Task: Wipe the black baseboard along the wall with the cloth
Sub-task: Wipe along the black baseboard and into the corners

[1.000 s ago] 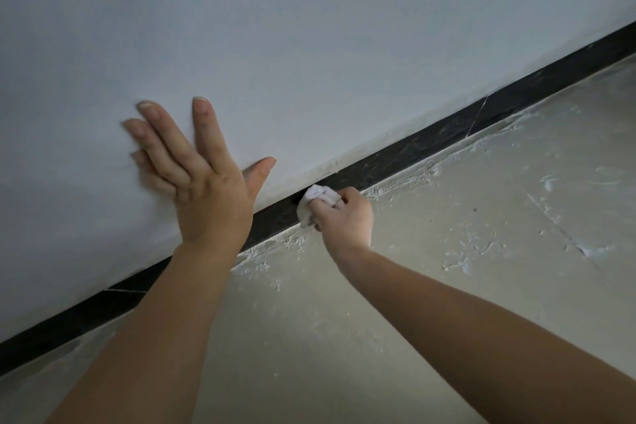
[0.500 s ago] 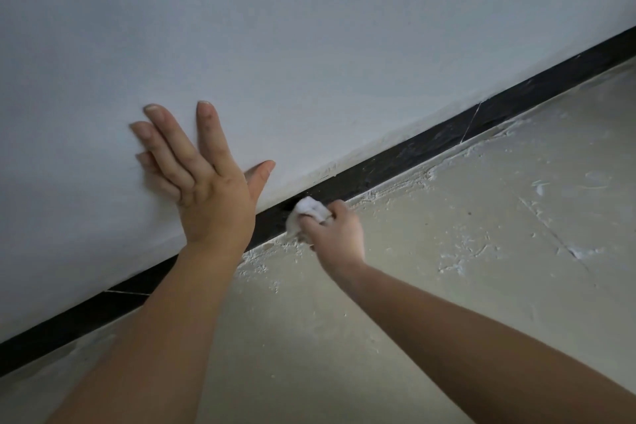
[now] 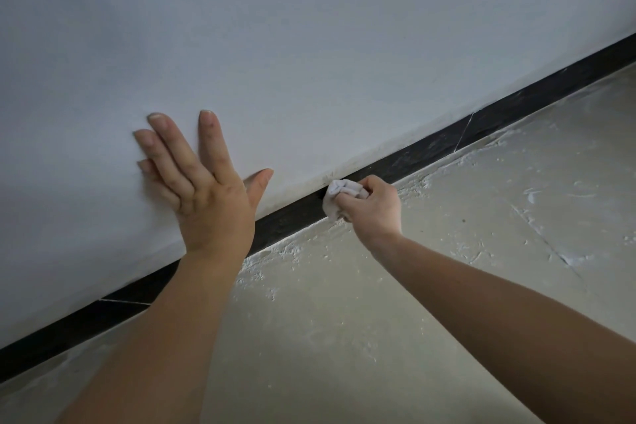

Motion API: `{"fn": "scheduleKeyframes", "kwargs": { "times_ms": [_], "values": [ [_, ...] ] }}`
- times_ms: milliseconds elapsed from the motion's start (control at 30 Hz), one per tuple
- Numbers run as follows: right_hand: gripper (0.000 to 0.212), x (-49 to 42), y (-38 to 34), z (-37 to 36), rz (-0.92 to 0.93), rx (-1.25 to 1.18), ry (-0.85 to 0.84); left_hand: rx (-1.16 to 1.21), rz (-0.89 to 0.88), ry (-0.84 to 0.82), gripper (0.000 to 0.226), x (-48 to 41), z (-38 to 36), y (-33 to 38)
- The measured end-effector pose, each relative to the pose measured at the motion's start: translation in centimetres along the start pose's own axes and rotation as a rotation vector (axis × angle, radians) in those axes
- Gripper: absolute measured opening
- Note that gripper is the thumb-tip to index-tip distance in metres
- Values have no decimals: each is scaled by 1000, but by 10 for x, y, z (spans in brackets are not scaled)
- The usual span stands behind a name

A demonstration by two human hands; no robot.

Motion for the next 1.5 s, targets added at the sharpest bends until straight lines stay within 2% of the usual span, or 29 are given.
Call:
{"fn": "scheduleKeyframes", "kwargs": {
  "times_ms": [133,267,367,433,533,667,1000,1167,1233,1433,1500],
  "values": [
    [24,-6,3,5,-30,-37,58,-34,6,2,102,0,1,1],
    [12,-13,5,12,-130,-126,162,-57,27,-23,101,0,4,3],
    [12,-12,7,19,-194,-259,256,49,-22,-18,95,-2,12,9],
    [10,-6,8,17,-183,-247,208,133,-137,-15,93,-8,17,17],
    [9,6,15,4,-169,-120,23,113,-256,18,98,-23,19,42],
    [16,9,14,-7,-99,0,-67,13,-162,30,103,-33,10,74],
    [17,-28,1,45,-18,-6,136,-40,-128,74,108,-37,-1,78],
    [9,-43,16,64,-173,-280,435,-24,-125,73,107,-35,-2,79],
    [11,-36,23,62,-195,-281,381,-19,-130,75,106,-35,-4,79],
    [11,1,36,2,-229,-82,-25,-68,-143,87,111,-36,1,83],
    [15,1,32,-11,-252,-111,-48,-86,-154,80,110,-36,2,83]
  ]
}}
Point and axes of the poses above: each hand's wrist, its own x-axis away from the middle knuckle, its own z-axis out of the back of the hand, y = z × x, the point moved 1 cm from there along -x, towards the middle knuckle, and after that the axes turned 3 degrees about -y, right-handed, at the moved point
